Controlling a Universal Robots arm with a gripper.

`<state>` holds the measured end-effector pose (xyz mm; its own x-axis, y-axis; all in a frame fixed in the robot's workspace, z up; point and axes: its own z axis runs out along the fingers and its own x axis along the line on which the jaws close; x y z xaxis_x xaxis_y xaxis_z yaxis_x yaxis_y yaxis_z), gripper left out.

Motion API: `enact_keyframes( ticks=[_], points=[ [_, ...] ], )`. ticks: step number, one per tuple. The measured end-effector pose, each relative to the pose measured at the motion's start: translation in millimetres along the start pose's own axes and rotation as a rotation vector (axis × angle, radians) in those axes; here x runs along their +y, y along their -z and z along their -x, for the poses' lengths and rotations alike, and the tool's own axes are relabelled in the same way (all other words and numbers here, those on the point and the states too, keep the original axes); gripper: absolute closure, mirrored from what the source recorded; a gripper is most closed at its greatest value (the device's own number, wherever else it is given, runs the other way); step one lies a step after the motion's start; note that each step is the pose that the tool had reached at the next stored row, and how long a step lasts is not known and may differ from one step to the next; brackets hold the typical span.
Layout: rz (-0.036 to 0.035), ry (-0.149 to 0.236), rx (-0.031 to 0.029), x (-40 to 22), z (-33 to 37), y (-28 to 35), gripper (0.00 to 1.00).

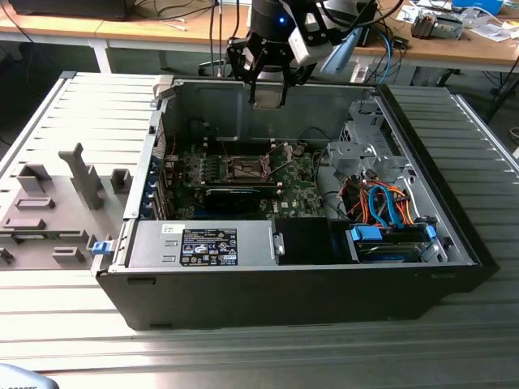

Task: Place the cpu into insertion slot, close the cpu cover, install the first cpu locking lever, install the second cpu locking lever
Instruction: 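Place the cpu into insertion slot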

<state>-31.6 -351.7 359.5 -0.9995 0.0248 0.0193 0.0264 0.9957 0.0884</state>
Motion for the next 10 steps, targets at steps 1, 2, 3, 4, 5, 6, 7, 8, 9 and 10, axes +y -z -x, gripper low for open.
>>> enact_keyframes(
  ticks=[1, 2, 3, 4, 5, 6, 7, 8, 9, 10],
  points=[
    [0.0, 0.0, 0.0001, 0.0, 0.0, -0.2, 0.45],
    [-0.0001, 0.0, 0.0, -0.1, 0.0, -0.5, 0.45],
    [0.0, 0.0, 0.0, -0.1, 0.0, -0.7, 0.45],
    [-0.0001, 0.0, 0.0001, -0.2, 0.0, -1.6, 0.45],
    [-0.0001, 0.0, 0.0001, -0.2, 0.0, -1.8, 0.45],
    [-0.0001, 0.0, 0.0, -0.2, 0.0, -1.8, 0.45],
    [-0.0001, 0.0, 0.0, -0.2, 0.0, -1.8, 0.45],
    [-0.0001, -0.001, 0.0, -0.2, 0.0, -1.8, 0.45],
    [-0.0001, -0.002, -0.0001, -0.2, 0.0, -1.8, 0.45],
    [-0.0001, -0.004, -0.0003, -0.2, 0.1, -1.8, 0.45]
  ],
)
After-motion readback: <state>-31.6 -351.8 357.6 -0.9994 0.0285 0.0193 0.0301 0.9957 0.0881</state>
